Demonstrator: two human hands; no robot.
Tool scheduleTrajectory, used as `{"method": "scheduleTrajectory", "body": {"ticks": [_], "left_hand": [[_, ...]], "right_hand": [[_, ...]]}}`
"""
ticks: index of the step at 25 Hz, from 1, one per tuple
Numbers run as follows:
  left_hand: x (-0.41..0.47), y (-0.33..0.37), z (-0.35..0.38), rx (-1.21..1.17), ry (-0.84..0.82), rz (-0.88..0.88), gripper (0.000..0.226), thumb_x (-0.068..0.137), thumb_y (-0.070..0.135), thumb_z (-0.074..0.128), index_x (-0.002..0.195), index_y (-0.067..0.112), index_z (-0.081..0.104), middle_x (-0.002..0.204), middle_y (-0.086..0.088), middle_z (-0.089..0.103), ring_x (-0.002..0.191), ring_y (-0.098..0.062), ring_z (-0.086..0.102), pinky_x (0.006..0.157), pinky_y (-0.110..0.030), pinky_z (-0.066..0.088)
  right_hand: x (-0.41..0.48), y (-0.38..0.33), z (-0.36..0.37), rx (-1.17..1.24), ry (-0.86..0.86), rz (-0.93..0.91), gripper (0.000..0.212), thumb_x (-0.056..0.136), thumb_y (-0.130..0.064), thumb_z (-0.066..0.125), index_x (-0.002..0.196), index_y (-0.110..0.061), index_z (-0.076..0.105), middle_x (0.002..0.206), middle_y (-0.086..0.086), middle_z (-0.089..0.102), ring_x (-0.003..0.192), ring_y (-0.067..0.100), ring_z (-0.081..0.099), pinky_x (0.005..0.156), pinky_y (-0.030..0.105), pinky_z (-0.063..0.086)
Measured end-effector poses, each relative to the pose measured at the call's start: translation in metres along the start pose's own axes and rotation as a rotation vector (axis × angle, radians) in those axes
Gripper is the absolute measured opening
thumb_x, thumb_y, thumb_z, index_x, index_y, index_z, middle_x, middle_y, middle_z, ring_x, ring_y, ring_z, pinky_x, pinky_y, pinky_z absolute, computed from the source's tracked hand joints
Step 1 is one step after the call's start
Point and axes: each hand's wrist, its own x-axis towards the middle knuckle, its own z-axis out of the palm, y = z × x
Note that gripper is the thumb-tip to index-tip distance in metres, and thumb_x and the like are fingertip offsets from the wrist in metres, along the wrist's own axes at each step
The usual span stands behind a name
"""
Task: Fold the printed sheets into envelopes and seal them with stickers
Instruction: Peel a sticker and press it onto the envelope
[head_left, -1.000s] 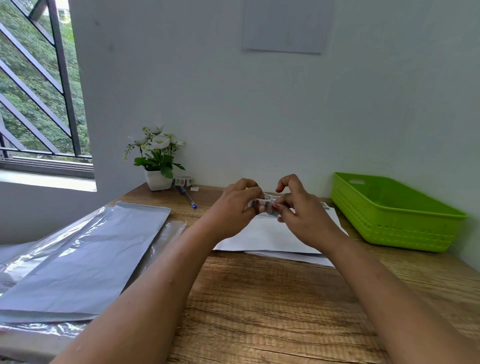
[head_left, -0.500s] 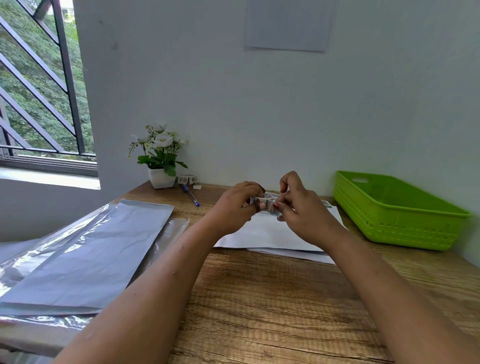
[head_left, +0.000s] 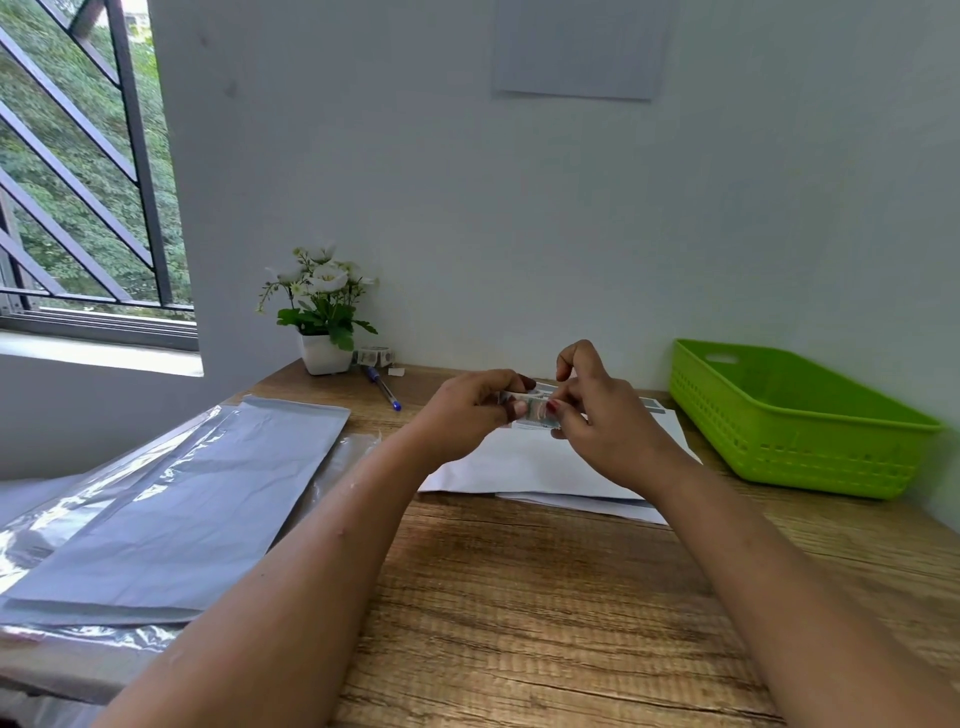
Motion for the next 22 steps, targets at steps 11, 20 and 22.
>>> {"method": "scheduleTrajectory", "body": {"ticks": [11, 20, 22], "left_hand": [[0.004, -0.005, 0.009, 0.096, 0.032, 0.028, 0.011, 0.092, 0.025, 0.058, 0.092, 0.018, 0.066, 0.105, -0.009, 0.067, 0.102, -0.029, 0.060, 0.093, -0.053, 0.047], [0.002, -0.003, 0.015, -0.132, 0.062, -0.051, 0.011, 0.091, 0.024, 0.060, 0.089, 0.018, 0.068, 0.101, -0.014, 0.067, 0.099, -0.032, 0.062, 0.092, -0.041, 0.054], [0.002, 0.000, 0.016, -0.296, 0.027, -0.084, 0.014, 0.093, 0.017, 0.058, 0.081, 0.014, 0.064, 0.093, -0.011, 0.065, 0.090, -0.024, 0.062, 0.090, -0.030, 0.054]], "right_hand": [[0.003, -0.001, 0.002, 0.105, 0.099, 0.214, 0.015, 0.080, -0.017, 0.073, 0.090, -0.018, 0.061, 0.069, 0.008, 0.071, 0.069, 0.019, 0.070, 0.072, 0.037, 0.059], [0.002, 0.001, 0.005, 0.538, 0.126, 0.439, 0.007, 0.085, -0.007, 0.067, 0.079, -0.011, 0.065, 0.081, 0.011, 0.067, 0.083, 0.023, 0.068, 0.073, 0.028, 0.059], [0.005, 0.001, 0.004, 0.632, 0.145, 0.467, 0.009, 0.087, -0.005, 0.064, 0.079, -0.009, 0.064, 0.083, 0.011, 0.067, 0.085, 0.023, 0.068, 0.073, 0.025, 0.059]]}}
